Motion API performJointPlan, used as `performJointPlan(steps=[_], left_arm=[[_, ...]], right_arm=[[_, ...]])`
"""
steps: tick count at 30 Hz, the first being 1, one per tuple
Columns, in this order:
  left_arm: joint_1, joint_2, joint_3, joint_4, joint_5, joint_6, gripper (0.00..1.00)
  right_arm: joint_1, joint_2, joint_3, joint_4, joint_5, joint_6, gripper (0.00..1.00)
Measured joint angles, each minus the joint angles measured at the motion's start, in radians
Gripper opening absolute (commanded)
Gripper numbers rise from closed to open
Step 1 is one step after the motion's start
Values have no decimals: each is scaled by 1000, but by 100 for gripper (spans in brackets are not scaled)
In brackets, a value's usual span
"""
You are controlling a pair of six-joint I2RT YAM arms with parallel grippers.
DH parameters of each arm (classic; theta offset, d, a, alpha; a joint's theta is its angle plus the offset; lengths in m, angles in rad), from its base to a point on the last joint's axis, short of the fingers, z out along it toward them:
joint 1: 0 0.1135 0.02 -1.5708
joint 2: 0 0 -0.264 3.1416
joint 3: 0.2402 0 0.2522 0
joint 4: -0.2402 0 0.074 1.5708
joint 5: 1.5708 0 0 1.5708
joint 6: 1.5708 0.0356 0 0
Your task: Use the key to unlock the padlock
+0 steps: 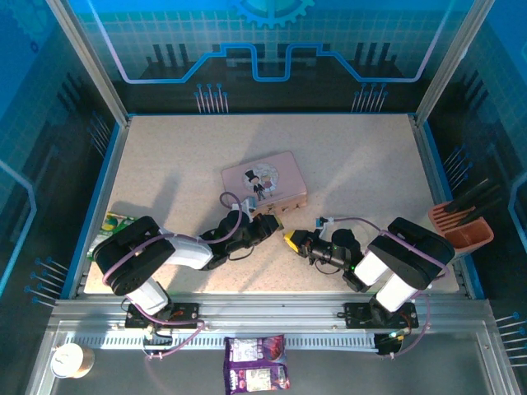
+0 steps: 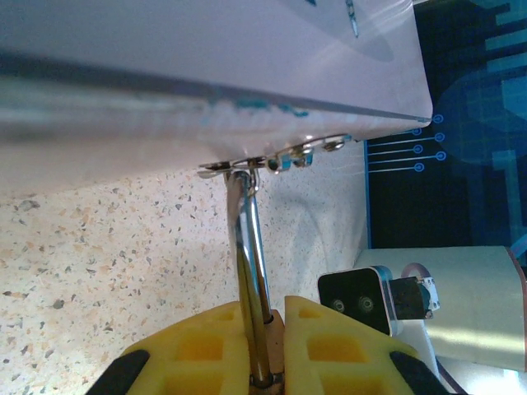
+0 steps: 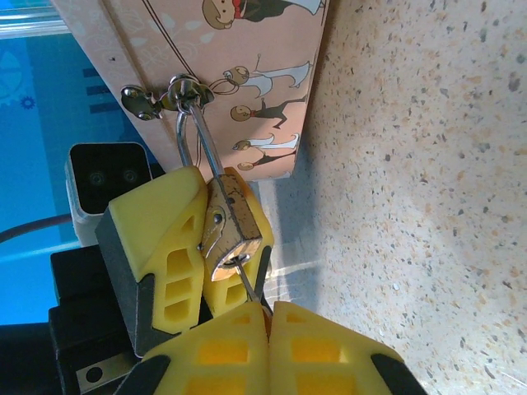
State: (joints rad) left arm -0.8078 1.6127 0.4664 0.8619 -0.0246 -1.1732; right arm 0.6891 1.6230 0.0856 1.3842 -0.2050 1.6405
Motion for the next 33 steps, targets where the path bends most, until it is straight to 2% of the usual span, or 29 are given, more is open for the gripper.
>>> performJointPlan(steps=[14,26,33], left_arm=[[-18,0,0,-1,-50,0,0],[-48,-51,0,-106,-112,-1,0],[-54,-54,2,-109,-121,-6,0]], right_arm=[[23,-1,0,-4,42,10,0],[101,-5,-22,6,158,24,0],[128,-17,-30,8,204,32,0]])
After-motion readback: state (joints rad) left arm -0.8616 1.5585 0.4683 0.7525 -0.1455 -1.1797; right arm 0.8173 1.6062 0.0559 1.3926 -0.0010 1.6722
